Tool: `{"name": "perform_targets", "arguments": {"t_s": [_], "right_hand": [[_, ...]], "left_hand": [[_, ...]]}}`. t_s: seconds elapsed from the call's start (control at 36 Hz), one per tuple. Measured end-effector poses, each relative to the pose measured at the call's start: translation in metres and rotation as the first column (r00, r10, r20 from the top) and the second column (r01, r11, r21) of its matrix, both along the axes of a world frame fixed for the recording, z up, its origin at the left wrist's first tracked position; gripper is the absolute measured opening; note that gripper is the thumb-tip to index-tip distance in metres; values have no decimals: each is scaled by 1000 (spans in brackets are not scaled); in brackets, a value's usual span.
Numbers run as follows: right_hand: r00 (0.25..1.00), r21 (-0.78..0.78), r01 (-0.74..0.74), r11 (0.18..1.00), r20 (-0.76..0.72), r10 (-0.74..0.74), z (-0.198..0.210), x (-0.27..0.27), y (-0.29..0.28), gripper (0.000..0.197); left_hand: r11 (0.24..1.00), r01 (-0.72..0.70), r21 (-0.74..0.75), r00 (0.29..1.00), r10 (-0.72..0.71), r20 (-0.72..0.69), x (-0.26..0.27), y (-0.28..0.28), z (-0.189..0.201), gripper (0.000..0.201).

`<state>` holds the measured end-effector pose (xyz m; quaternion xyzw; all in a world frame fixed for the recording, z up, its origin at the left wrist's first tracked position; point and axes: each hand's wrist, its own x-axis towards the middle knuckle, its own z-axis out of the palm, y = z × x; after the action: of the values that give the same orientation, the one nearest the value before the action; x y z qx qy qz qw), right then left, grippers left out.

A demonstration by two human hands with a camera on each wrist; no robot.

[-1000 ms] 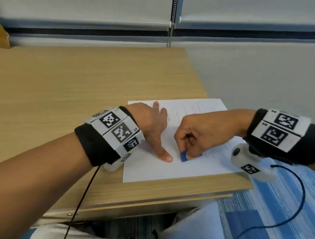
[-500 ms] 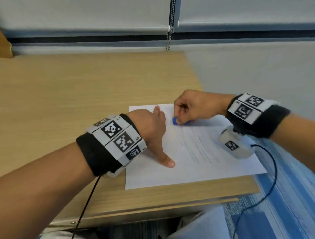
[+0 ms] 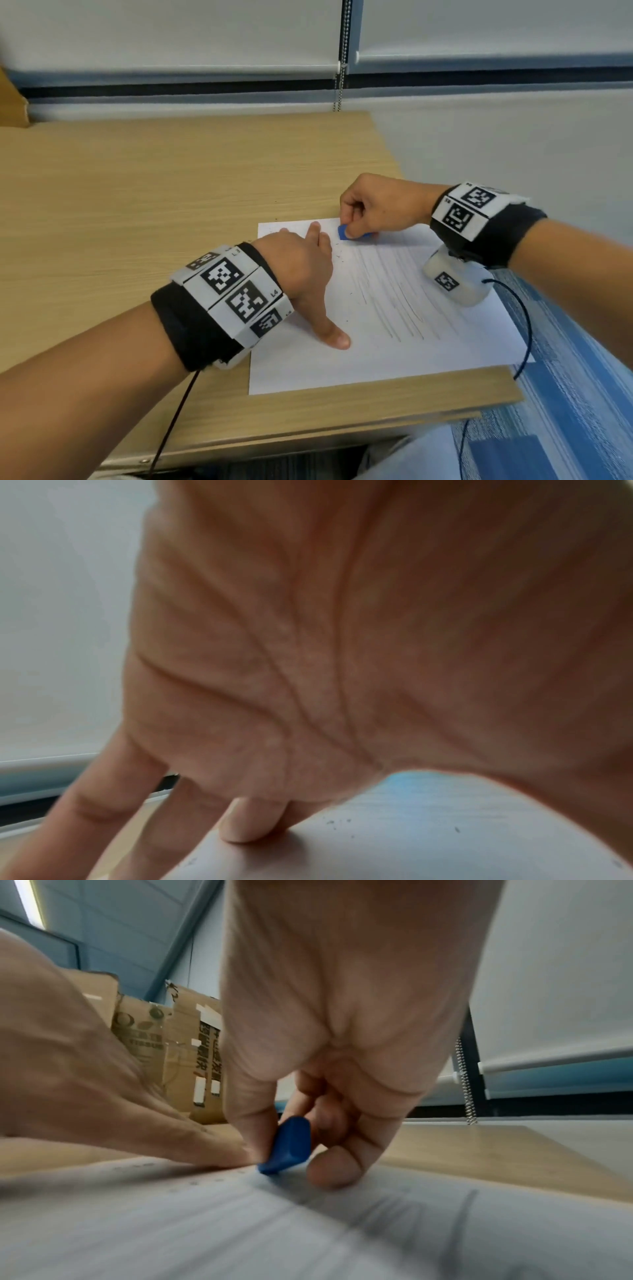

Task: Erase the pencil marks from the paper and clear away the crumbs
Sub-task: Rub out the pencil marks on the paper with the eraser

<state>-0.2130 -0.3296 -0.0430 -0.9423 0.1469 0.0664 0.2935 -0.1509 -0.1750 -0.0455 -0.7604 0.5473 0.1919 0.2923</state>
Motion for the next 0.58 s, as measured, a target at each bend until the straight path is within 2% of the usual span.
{"name": "perform_targets", "arguments": {"t_s": [0.08,0.17,0.22,0.33,0.39,0.47,0.53,0.58], "right_hand": [[985,90,-113,990,-119,123,2,-9,8,7],[934,183,-207,961,-257,250,6,-12,17,9],[950,155,-183,971,-225,215,7,-7,15,11],[997,66,-48,997,-50,51,3,1,8,9],[999,58,-41,997,-32,43,2,-1,9,9],[970,128,-136,982,-185,158,7,-10,18,8],[904,191,-224,956,-327,277,10,-17,27,8],[847,224,-273,936,-405,344,10,-20,34,7]], "left_hand": [[1000,-10,7,1000,10,-4,0,0,-1,151],[1000,-11,-3,1000,11,-10,2,0,-4,153],[1000,-14,3,1000,14,-11,1,0,-4,153],[1000,-11,21,1000,12,-11,0,-1,0,150],[1000,-10,25,1000,10,-7,-1,0,0,150],[1000,-15,23,1000,16,-6,0,-1,-1,151],[1000,-22,18,1000,22,-12,0,-1,-2,151],[1000,-22,11,1000,22,-17,1,-1,-2,151]]}}
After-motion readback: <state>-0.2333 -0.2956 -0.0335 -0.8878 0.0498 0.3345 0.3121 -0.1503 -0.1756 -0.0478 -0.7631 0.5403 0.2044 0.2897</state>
